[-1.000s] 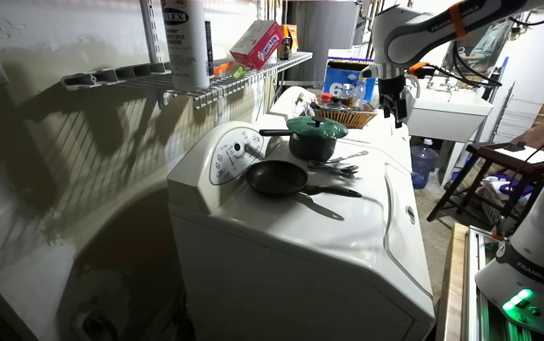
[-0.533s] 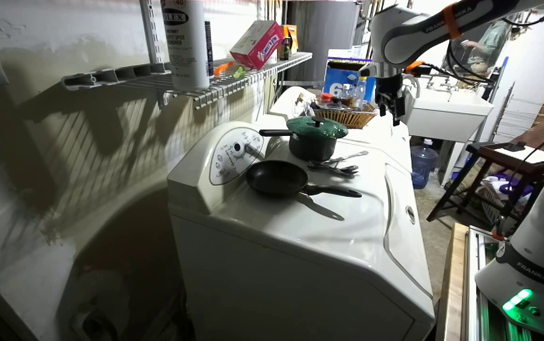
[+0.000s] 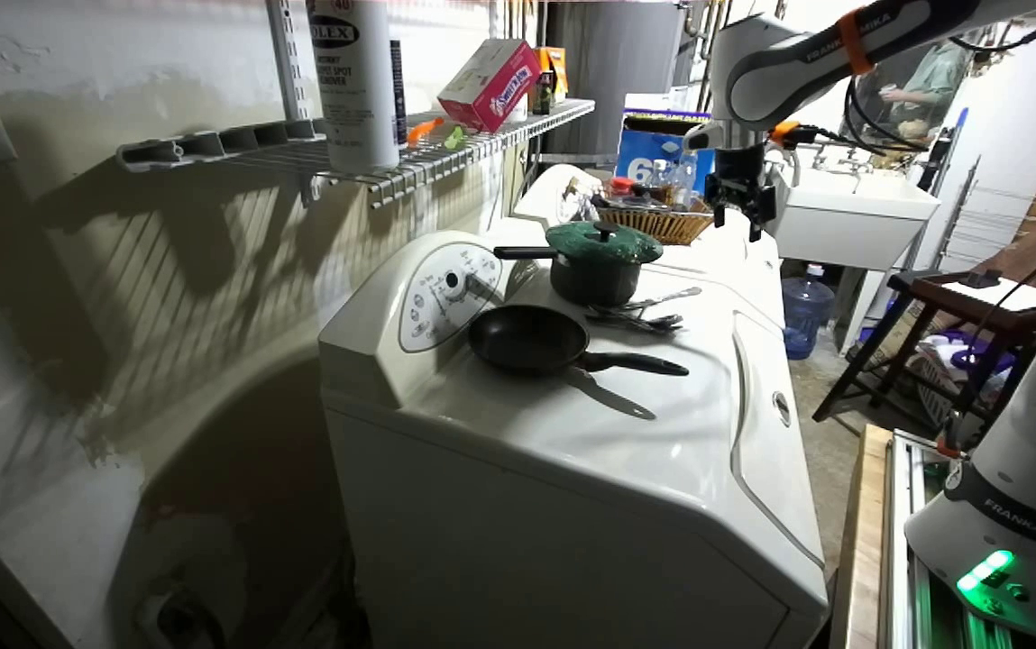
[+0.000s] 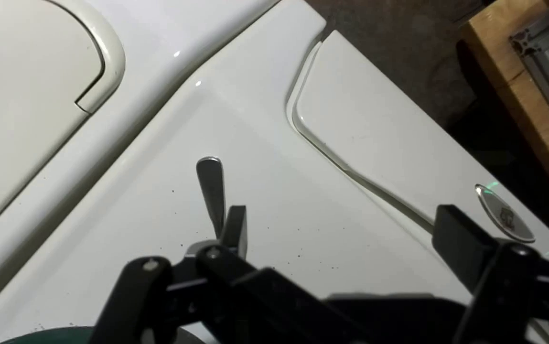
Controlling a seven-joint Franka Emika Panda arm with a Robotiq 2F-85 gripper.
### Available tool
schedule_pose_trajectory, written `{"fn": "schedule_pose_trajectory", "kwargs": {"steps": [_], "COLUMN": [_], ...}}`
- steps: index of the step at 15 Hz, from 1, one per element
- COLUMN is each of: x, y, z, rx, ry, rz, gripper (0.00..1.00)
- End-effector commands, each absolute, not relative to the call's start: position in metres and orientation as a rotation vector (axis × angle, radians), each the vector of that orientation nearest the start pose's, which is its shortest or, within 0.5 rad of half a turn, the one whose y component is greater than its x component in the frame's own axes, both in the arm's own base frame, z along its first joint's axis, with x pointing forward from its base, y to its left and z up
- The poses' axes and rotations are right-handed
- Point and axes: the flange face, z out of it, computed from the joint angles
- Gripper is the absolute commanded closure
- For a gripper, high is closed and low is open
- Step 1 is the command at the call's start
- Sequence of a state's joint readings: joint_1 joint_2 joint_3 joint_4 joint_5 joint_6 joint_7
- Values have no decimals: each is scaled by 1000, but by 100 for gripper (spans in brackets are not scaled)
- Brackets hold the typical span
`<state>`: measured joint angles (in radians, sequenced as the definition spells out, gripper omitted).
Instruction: Put the knife on the pan
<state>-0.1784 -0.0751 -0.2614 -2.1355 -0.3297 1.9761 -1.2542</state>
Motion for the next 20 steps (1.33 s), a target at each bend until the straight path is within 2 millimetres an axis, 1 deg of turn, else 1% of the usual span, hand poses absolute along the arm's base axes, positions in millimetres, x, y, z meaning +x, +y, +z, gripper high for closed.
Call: {"fn": "schedule_pose_trajectory", "kwargs": {"steps": [1, 3, 6, 8, 11, 14, 16, 20], "x": [460, 457, 459, 463, 474, 489, 499, 515], "y": [-264, -277, -298, -305, -305, -300, -299, -303], "z": [424, 414, 400, 388, 370, 356, 351, 341], "rx": [-2711, -2671, -2695, -2690, -2652, -2576, -2577, -2585], "ry": [-1676, -1691, -1721, -1705, -1714, -1735, -1755, -1719], "rz": [345, 265, 154, 85, -13, -60, -63, -122], "gripper": [0, 0, 0, 0, 0, 0, 0, 0]}}
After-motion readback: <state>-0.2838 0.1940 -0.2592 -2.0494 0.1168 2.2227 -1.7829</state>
